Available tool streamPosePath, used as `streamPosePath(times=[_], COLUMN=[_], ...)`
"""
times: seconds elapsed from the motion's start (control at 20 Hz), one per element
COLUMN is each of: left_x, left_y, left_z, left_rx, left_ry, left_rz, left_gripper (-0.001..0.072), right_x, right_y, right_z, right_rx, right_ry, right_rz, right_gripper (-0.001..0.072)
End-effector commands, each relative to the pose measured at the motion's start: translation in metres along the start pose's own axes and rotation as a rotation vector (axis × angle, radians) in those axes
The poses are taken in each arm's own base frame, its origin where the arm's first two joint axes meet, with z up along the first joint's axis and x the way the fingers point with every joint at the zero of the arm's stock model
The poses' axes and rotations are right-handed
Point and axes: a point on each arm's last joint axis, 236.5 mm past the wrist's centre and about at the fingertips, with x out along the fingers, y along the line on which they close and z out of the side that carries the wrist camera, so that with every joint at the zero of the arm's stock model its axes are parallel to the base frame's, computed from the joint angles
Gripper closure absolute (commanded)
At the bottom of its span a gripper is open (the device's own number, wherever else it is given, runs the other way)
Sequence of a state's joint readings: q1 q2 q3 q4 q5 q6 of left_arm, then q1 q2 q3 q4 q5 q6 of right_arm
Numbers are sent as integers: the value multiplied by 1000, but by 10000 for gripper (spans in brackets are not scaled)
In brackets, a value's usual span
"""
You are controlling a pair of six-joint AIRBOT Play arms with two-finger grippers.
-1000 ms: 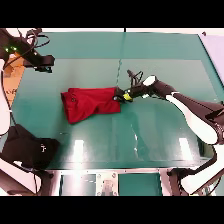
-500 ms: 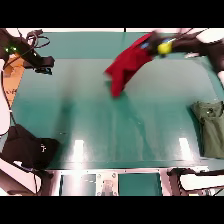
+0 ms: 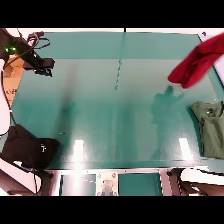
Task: Fold the shirts.
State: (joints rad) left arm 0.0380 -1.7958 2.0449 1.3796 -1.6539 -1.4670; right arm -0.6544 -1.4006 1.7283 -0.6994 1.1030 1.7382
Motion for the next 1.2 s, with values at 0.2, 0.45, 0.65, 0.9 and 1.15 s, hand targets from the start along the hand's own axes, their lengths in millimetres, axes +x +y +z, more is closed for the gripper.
streamPosePath(times=[0.2,0.45,0.65,0.9,1.15], left_x=[0,0,0,0,-1], left_y=[0,-2,-4,-17,-28], left_z=[-1,-2,-3,-2,-1], left_rx=[1,3,4,9,14], left_ry=[4,7,12,10,3], left_rz=[-1,-7,-13,-70,-117], left_gripper=[683,683,684,684,684], right_x=[-29,-43,-83,-163,-215], right_y=[-107,-118,-141,-205,-258], right_z=[52,57,52,10,-61], right_rx=[144,203,266,305,472], right_ry=[-169,-200,-205,-134,6], right_rz=[-188,-208,-320,-671,-877], right_gripper=[688,687,687,688,688])
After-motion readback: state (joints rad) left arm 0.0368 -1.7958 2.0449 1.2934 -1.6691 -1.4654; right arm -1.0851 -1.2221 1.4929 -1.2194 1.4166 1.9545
